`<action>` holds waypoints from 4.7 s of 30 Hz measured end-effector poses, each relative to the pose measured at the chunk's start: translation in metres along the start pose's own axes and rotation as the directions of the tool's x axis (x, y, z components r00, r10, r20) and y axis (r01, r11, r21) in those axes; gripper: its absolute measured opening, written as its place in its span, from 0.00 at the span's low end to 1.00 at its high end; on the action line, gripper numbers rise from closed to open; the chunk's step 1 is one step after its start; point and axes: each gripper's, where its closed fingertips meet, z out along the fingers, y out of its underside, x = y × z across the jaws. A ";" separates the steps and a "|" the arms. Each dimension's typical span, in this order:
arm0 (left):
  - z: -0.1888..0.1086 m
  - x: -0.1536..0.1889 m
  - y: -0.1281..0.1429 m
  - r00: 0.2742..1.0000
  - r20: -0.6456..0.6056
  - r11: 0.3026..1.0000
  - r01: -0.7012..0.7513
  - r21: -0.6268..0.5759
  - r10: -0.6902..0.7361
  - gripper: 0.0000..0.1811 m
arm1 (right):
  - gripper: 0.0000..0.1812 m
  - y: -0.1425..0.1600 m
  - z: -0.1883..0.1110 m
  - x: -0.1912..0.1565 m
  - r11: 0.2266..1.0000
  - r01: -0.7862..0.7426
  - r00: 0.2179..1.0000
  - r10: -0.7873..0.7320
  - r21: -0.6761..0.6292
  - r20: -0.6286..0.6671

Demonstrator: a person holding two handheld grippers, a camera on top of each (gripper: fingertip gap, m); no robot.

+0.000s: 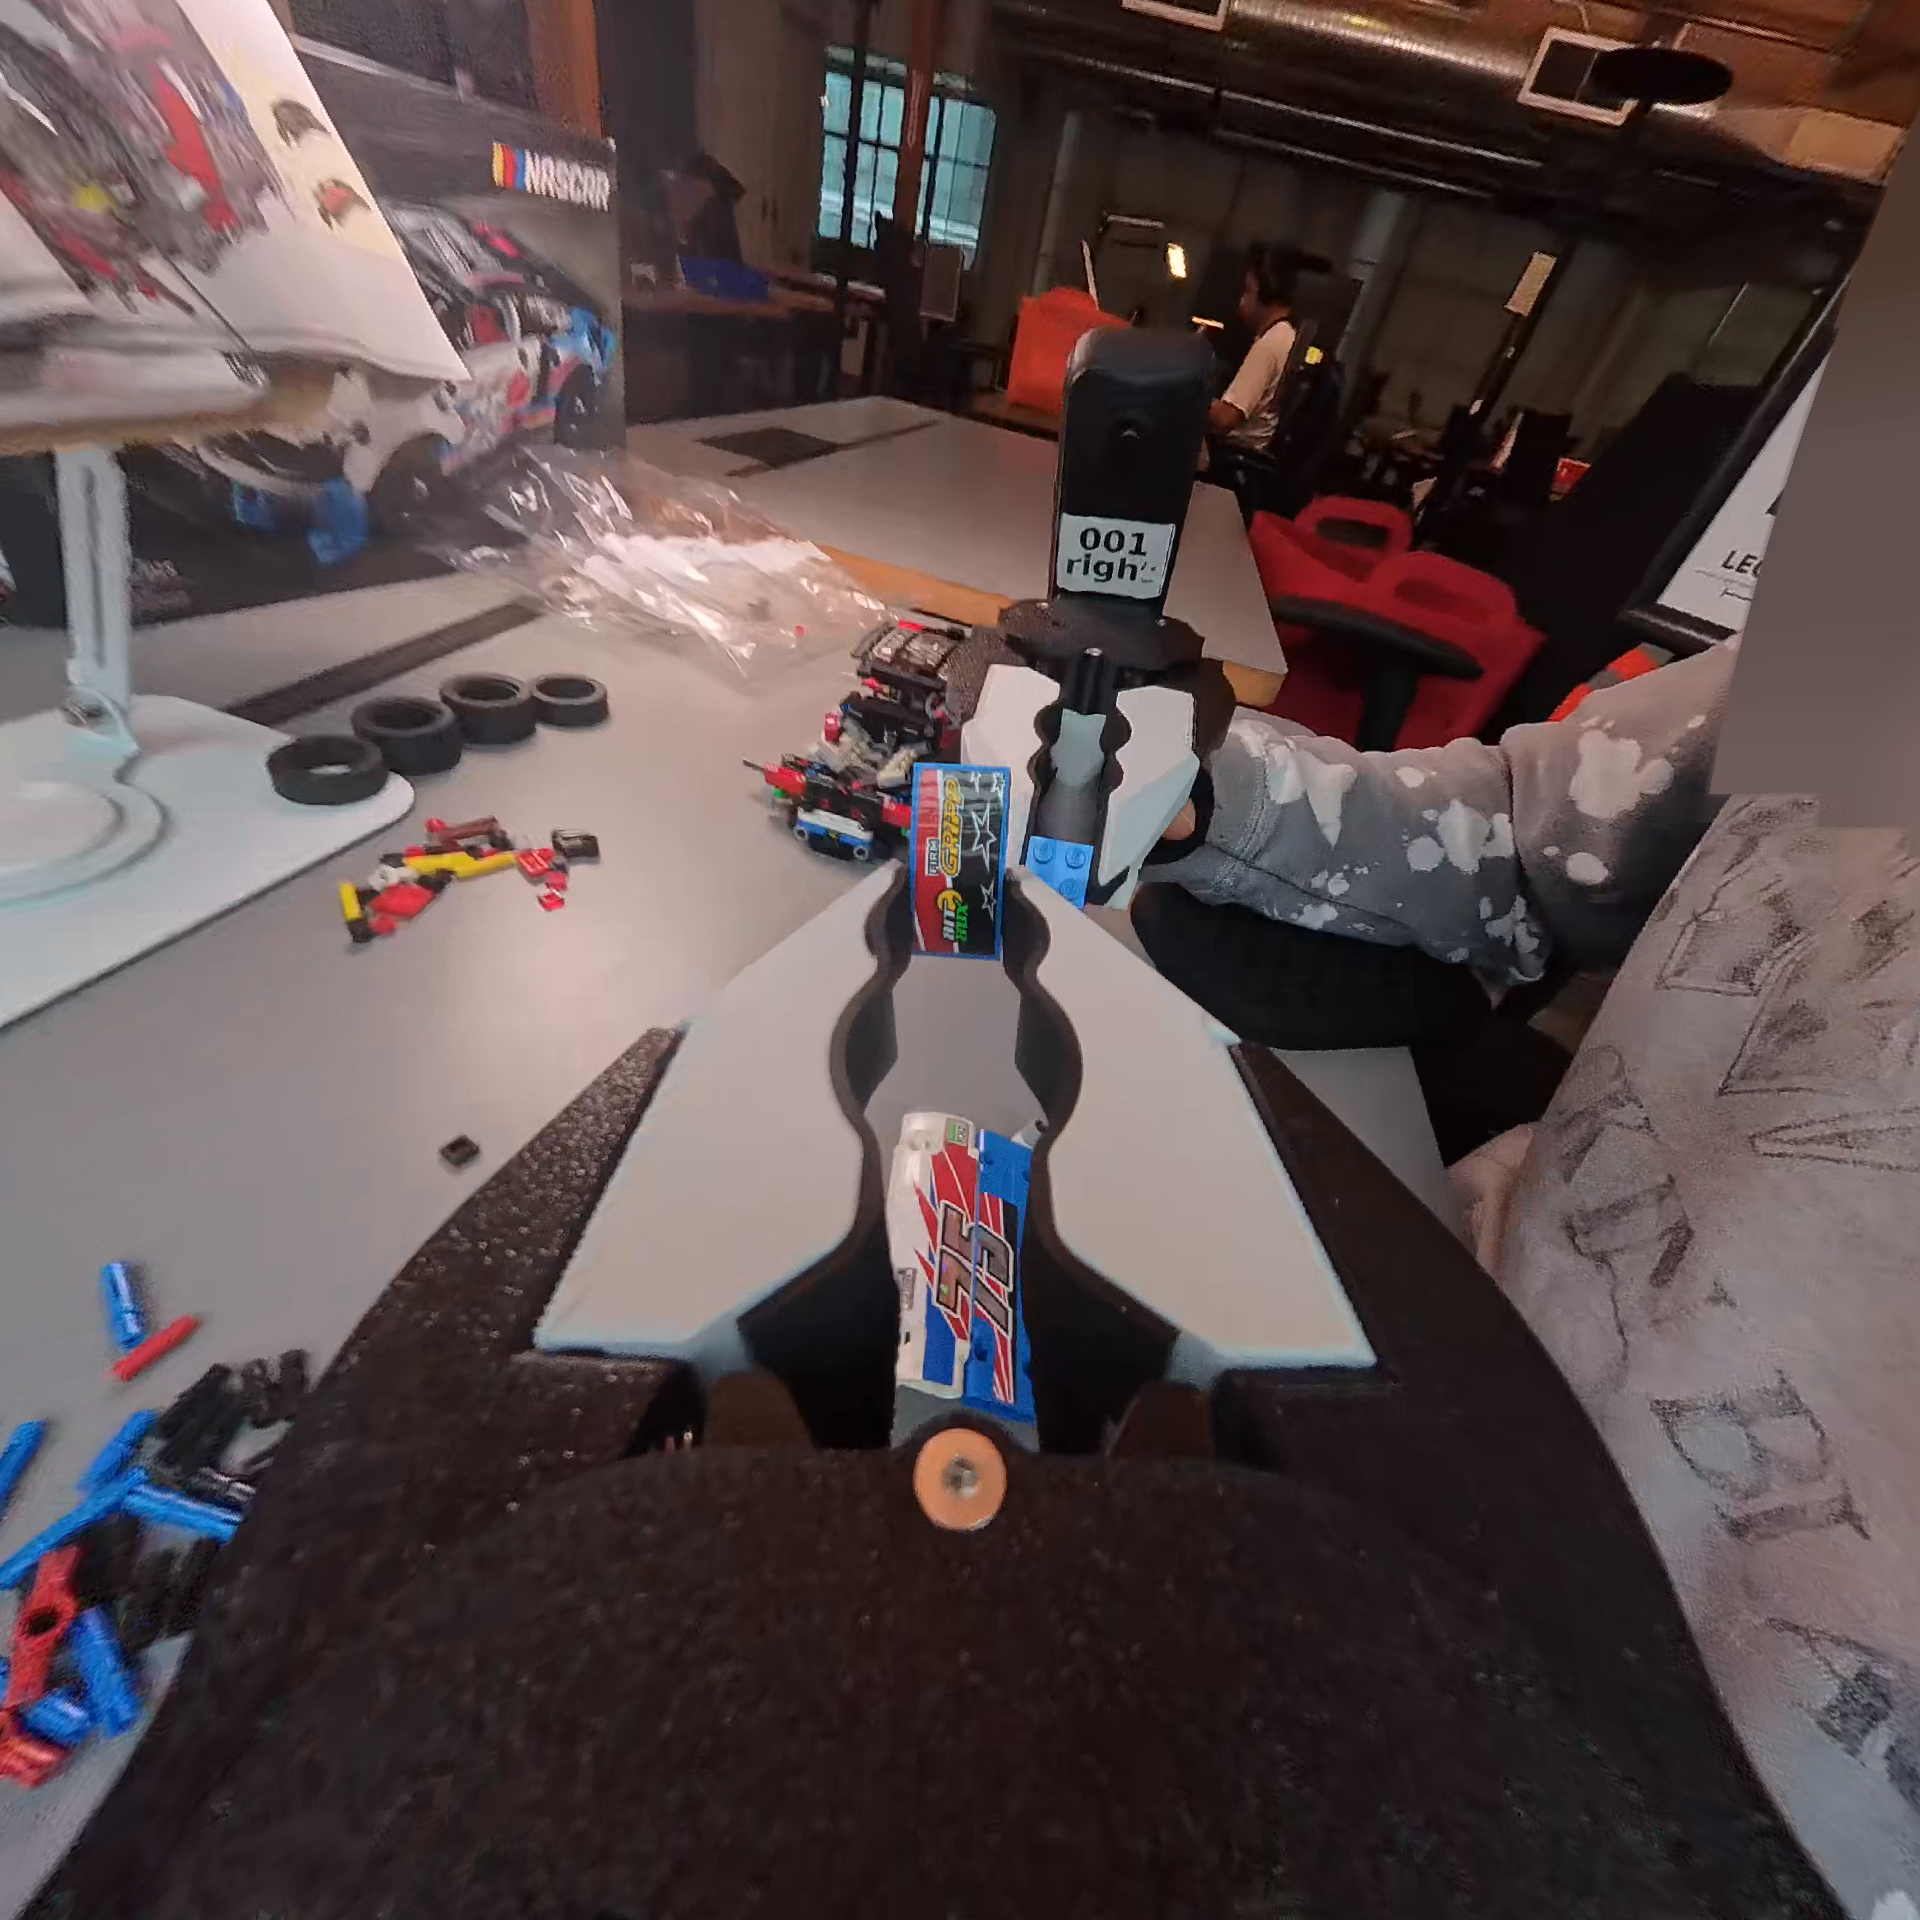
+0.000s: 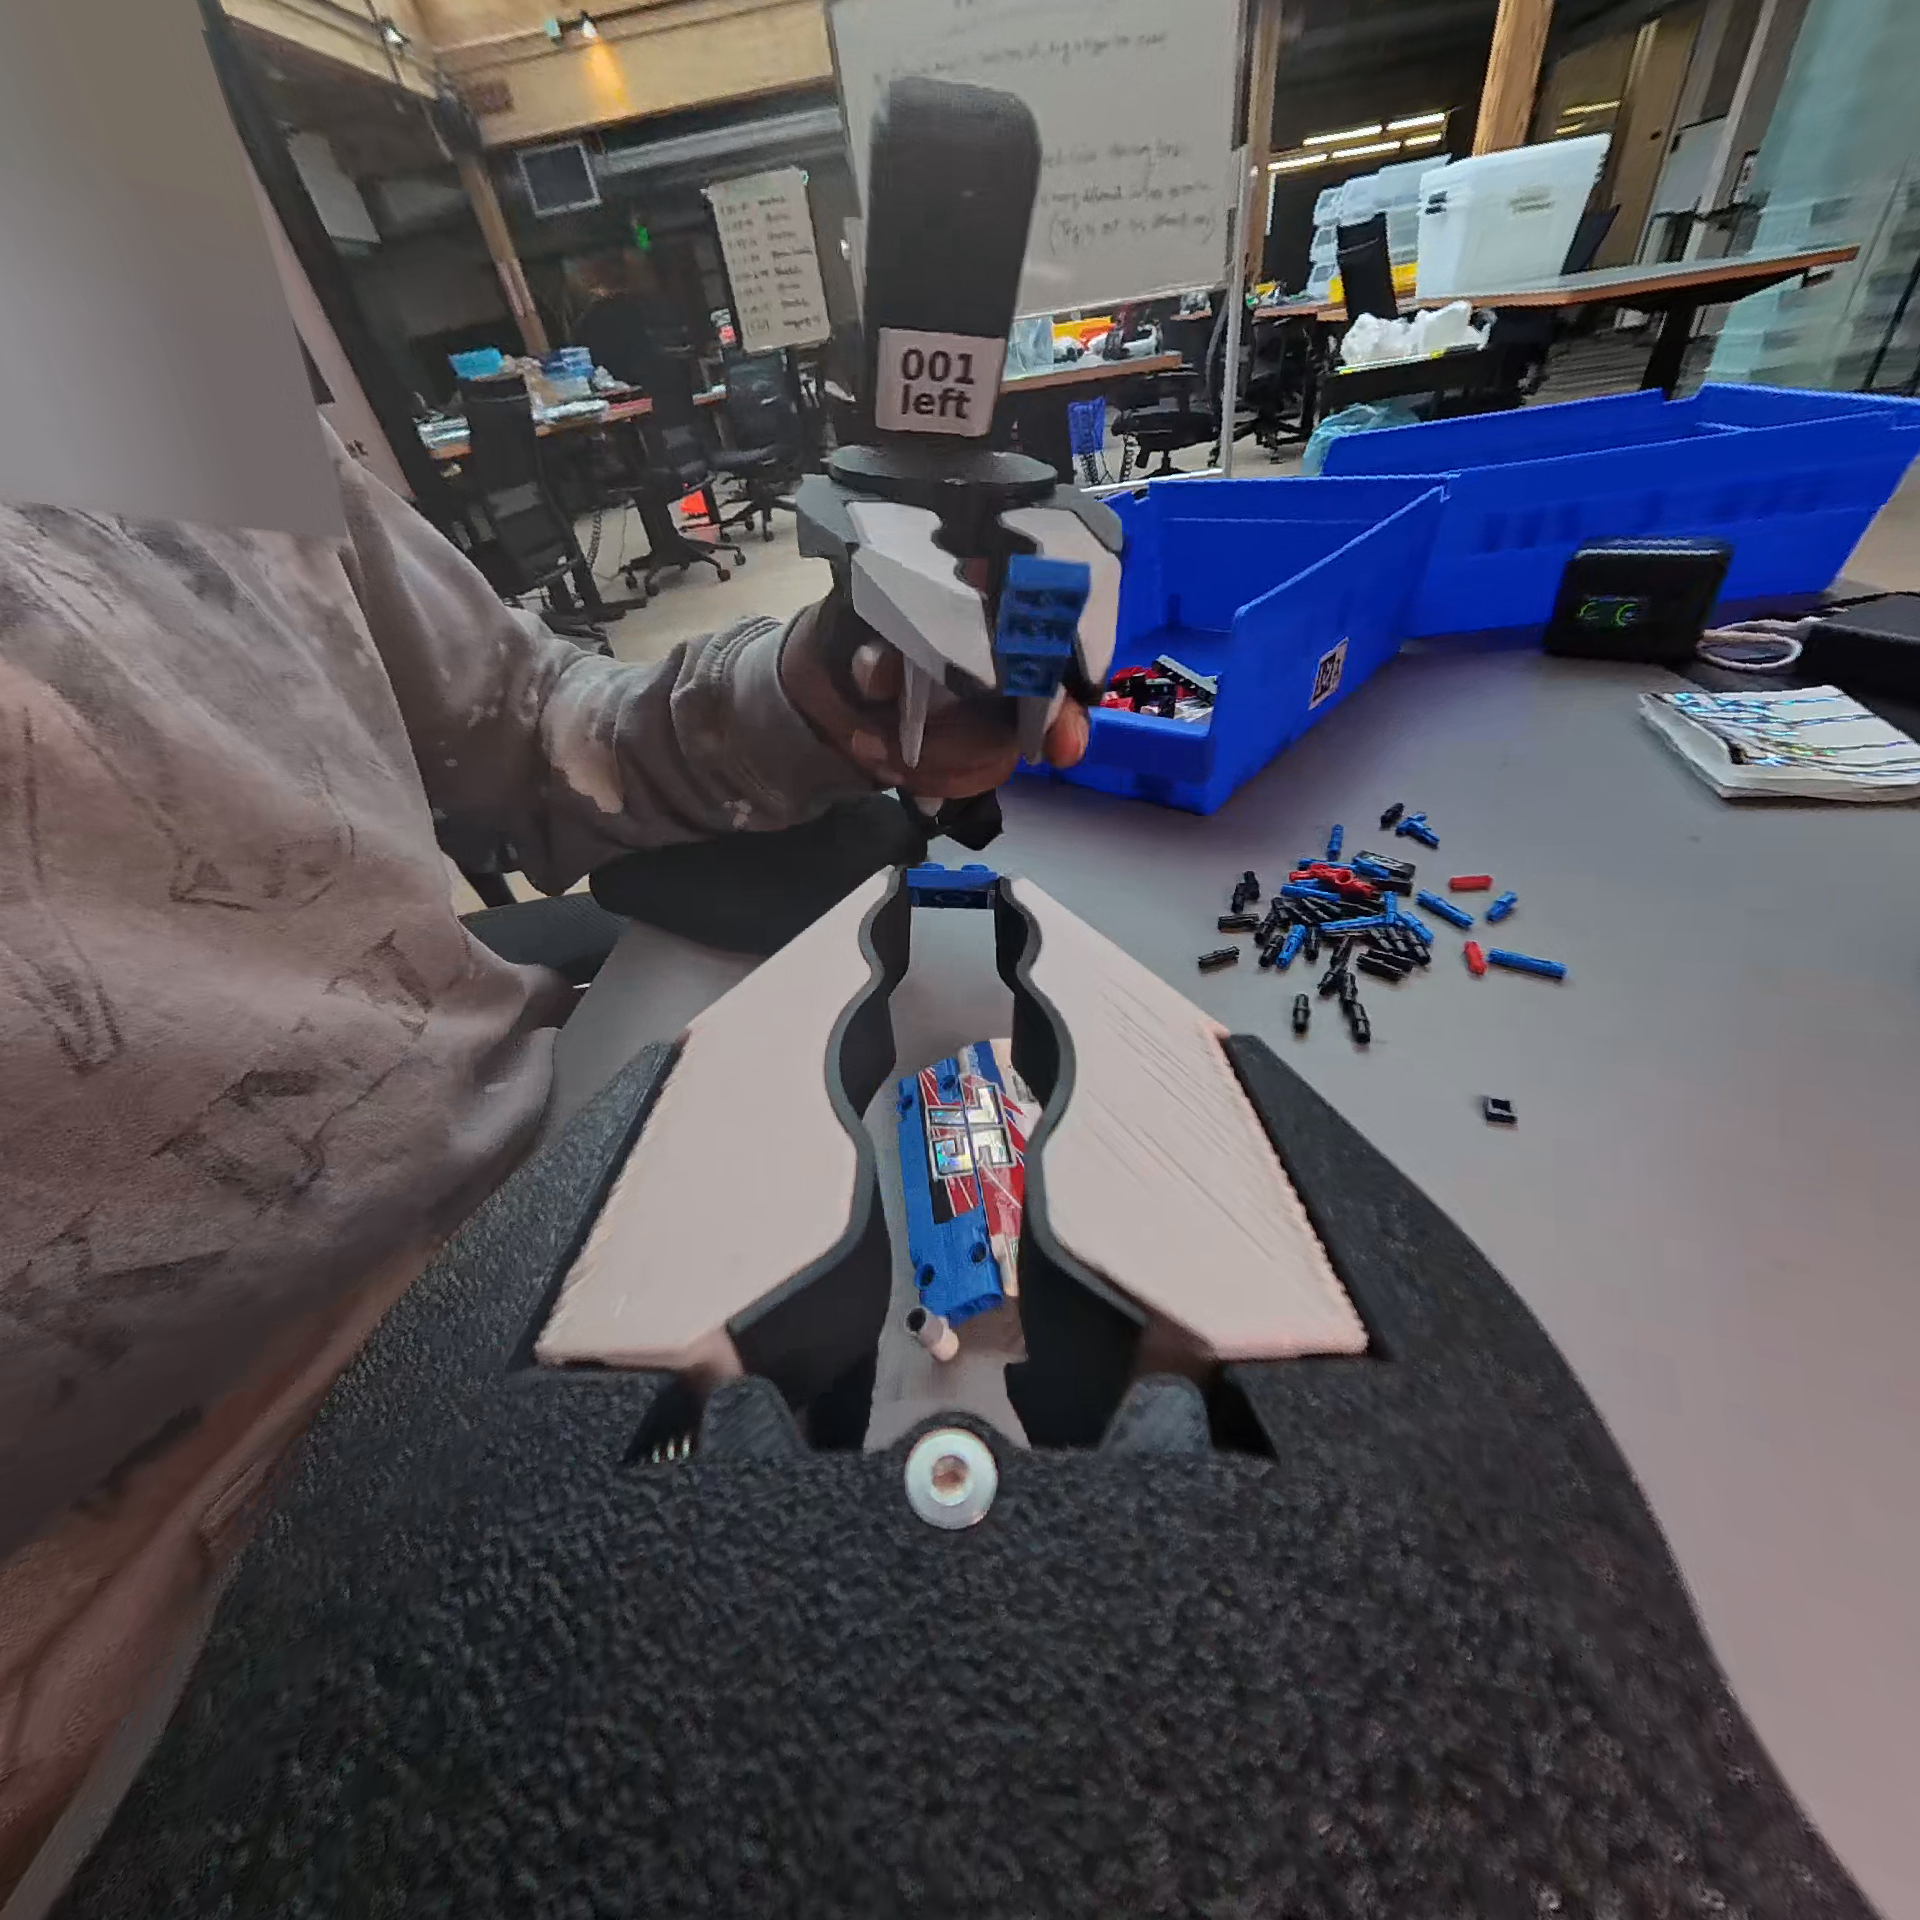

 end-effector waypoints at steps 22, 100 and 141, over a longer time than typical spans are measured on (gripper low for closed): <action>0.024 -0.015 0.053 0.967 -0.002 0.953 0.253 -0.165 -0.256 0.08 | 0.09 0.064 -0.039 0.139 0.905 -0.134 0.714 -0.195 -0.404 -0.673; -0.008 -0.035 0.008 0.990 0.091 0.992 0.096 0.079 -0.103 0.08 | 0.09 0.055 -0.017 0.140 0.923 -0.022 0.797 -0.216 -0.384 -0.564; 0.000 -0.047 0.036 0.976 0.127 0.983 0.181 -0.011 -0.178 0.08 | 0.11 0.020 -0.074 0.208 0.911 -0.190 0.562 -0.204 -0.365 -0.802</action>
